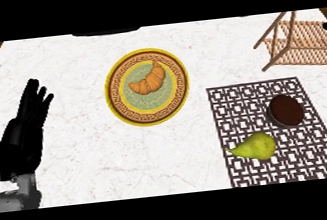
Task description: Pick the cupcake from the placemat and place it in the tiered shelf
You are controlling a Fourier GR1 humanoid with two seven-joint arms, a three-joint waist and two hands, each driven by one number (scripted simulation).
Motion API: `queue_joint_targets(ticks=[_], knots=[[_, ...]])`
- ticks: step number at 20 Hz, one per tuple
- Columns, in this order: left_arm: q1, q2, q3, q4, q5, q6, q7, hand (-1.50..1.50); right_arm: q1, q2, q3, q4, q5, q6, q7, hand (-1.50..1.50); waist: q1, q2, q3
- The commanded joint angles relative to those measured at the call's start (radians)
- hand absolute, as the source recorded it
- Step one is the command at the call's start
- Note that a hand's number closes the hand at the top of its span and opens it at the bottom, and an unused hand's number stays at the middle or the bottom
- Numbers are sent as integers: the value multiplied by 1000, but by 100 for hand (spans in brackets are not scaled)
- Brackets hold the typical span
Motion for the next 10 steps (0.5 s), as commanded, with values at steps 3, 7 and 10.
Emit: queue_joint_targets(ticks=[3,7,10], knots=[[30,-17,2,25,-7,-6,-44,0,-104,-64,155,-127,139,27,330,-150,12,1,-1],[-7,-27,-2,-13,-28,17,25,0,-195,90,273,-99,233,4,491,-150,10,3,2],[2,-16,5,-33,-23,-6,37,0,-241,133,325,-34,330,32,525,-150,12,3,3]])
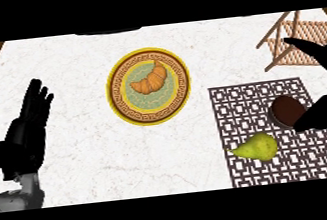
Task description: Pick the cupcake from the placemat and place it in the tiered shelf
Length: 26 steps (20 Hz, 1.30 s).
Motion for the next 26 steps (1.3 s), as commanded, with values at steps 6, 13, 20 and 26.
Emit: queue_joint_targets(ticks=[6,13,20,26], knots=[[-14,-35,2,37,-25,2,-18,0,-5,37,135,105,218,98,89,-150,-11,2,1],[11,-52,35,25,-43,-24,-24,0,52,159,57,122,329,93,64,-150,-17,-1,2],[57,-69,51,-30,-65,-44,-5,0,112,183,-26,222,426,121,-114,-150,-14,-1,2],[39,-92,74,24,-70,-80,-45,0,178,248,-53,207,520,117,-138,-150,-18,-1,2]])
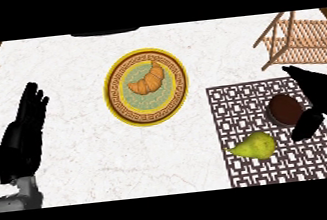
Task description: Pick the cupcake from the placemat and place it in the tiered shelf
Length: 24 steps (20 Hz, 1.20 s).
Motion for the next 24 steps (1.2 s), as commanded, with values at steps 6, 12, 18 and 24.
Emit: queue_joint_targets(ticks=[6,12,18,24], knots=[[4,-36,21,21,-27,-27,-20,0,20,84,-71,145,133,-50,-191,-150,2,1,0],[-14,-39,40,-27,-23,-47,36,0,-16,188,-67,165,219,-64,-175,-150,3,0,0],[36,-57,31,-66,-64,-41,15,0,109,170,-109,126,226,-28,-228,-150,-3,-1,0],[-72,-68,48,4,-59,-38,67,0,79,151,-78,259,335,-102,-385,150,-3,0,0]])
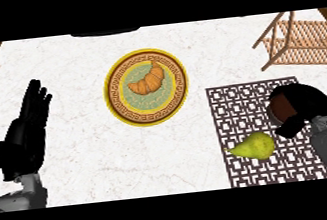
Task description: Pick the cupcake from the placemat and place it in the tiered shelf
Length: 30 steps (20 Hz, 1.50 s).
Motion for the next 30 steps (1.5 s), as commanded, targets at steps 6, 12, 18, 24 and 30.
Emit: queue_joint_targets(ticks=[6,12,18,24,30], knots=[[55,-14,-5,-87,-11,-7,36,0,32,12,26,79,146,-175,-158,150,2,3,4],[45,-21,-6,-81,-17,-2,38,0,201,-104,-133,13,-49,-163,-417,150,-7,2,5],[24,20,66,-3,22,-49,-33,0,256,-84,-223,-200,-215,-24,-397,150,-13,0,3],[49,-4,48,-16,-14,-17,-39,0,263,-78,-430,-444,-474,80,-291,150,-43,-7,1],[17,-2,49,-48,8,-18,53,0,211,-93,-669,-580,-650,58,-38,150,-32,-5,2]])
